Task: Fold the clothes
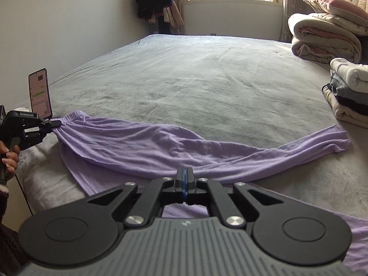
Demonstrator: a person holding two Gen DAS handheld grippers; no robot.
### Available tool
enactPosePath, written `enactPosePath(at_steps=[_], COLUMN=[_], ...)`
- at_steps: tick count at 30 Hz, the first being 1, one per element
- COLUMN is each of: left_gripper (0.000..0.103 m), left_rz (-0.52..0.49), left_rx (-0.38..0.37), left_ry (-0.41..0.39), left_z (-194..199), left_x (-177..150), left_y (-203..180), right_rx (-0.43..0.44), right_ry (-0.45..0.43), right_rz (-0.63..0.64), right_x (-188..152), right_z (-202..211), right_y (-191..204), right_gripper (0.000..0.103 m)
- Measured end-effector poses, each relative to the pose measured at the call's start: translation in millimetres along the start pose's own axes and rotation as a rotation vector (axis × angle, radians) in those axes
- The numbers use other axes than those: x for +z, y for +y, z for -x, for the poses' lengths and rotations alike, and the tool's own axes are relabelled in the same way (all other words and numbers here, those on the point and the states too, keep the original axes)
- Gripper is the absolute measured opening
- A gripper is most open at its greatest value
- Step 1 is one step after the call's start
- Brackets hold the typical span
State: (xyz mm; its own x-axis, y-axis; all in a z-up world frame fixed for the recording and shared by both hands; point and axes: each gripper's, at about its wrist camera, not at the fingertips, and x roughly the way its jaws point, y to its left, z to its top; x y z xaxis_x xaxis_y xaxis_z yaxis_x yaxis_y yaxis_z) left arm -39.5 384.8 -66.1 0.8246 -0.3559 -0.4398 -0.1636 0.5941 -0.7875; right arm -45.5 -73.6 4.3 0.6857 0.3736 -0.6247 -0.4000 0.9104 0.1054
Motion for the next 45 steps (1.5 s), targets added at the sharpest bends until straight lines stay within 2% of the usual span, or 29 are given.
enactPosePath(at_steps=[3,5,7,11,12,13,17,18,19,20,23,30,45], left_gripper=[0.007,0.007,0.008,0.024,0.034,0.038,0.041,0.043,0.044,0.044,0.044,0.044,0.044], left_rz=[-0.051,-0.075,-0.102,-0.151,-0.164,-0.172,-0.207,-0.221,-0.236,-0.253,-0.3,-0.412,-0.603], left_rx=[0.09,0.117,0.139,0.159,0.172,0.182,0.209,0.206,0.2,0.183,0.122,0.014,-0.149], left_ry=[0.013,0.02,0.018,-0.002,-0.014,-0.023,-0.052,-0.055,-0.057,-0.051,-0.017,0.14,0.411], left_z=[0,0,1,10,13,16,26,27,28,28,20,-26,-101], left_x=[-4,-6,-6,-5,-4,-3,-1,-2,-2,-3,-8,-37,-109], left_y=[-2,-5,-10,-21,-24,-26,-34,-37,-42,-46,-60,-94,-150], right_rx=[-0.001,-0.002,-0.005,-0.011,-0.013,-0.017,-0.03,-0.031,-0.031,-0.031,-0.03,-0.044,-0.079], right_ry=[0.022,0.031,0.039,0.043,0.045,0.047,0.057,0.057,0.054,0.05,0.039,0.046,0.1], right_rz=[-0.028,-0.05,-0.073,-0.094,-0.097,-0.101,-0.12,-0.126,-0.132,-0.138,-0.161,-0.186,-0.235], right_x=[-3,-3,-4,-2,-2,-1,2,2,3,3,5,16,22], right_z=[-8,-10,-10,-14,-15,-16,-22,-22,-23,-24,-27,-41,-81], right_y=[-5,-11,-17,-28,-30,-33,-45,-48,-51,-54,-63,-78,-99], right_gripper=[0.0,0.002,0.013,0.013,0.013,0.013,0.016,0.022,0.034,0.035,0.035,0.035,0.035])
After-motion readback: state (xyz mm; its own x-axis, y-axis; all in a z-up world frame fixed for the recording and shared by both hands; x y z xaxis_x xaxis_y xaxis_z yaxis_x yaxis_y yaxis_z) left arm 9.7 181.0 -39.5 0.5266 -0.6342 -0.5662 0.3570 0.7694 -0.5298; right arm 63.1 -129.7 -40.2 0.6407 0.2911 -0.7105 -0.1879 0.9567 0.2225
